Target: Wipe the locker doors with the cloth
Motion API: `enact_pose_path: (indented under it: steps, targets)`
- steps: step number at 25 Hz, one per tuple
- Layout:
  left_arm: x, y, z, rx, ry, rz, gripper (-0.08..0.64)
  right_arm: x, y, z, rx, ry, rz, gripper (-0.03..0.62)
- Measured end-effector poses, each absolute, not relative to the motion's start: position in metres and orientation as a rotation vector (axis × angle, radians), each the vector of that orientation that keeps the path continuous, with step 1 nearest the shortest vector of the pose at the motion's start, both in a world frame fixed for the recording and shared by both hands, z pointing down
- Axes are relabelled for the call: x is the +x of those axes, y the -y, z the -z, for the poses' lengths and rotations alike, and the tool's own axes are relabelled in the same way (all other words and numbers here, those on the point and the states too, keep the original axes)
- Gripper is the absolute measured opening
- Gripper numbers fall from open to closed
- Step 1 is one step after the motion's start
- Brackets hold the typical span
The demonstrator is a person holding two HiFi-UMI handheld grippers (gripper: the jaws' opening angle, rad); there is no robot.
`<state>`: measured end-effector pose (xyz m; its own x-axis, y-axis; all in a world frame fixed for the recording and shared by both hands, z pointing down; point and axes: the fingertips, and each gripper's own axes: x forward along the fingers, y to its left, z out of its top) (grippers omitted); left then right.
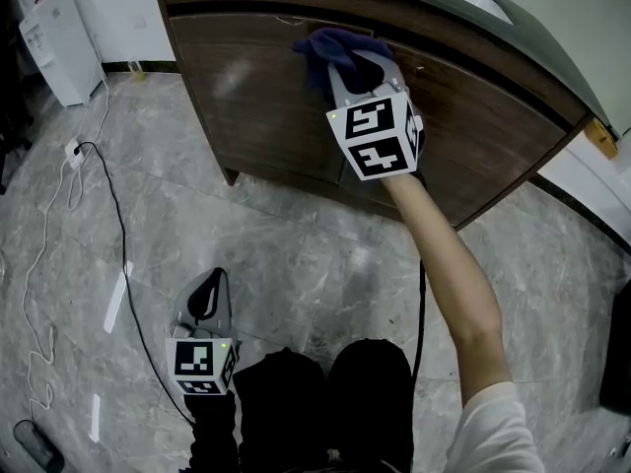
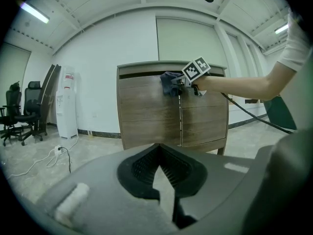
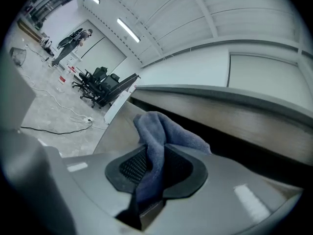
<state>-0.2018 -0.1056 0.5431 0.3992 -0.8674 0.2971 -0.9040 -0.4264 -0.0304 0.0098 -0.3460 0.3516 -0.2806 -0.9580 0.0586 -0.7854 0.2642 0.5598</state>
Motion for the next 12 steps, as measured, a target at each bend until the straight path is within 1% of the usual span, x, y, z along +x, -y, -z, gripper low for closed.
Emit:
enact_pose_path:
  steps: [5,12]
  targets:
    - [-0.200,0.105,-0.544,2.514,1.595,-0.399,0.000,0.006,0.349,-0.323,1.615,2.173,0.650,0.092]
    - [-0.203,0.105,-0.543,2.511,1.602,-0.401,0.000,0.001,0.350,-0.337,1.603,2.167,0.658,0.092]
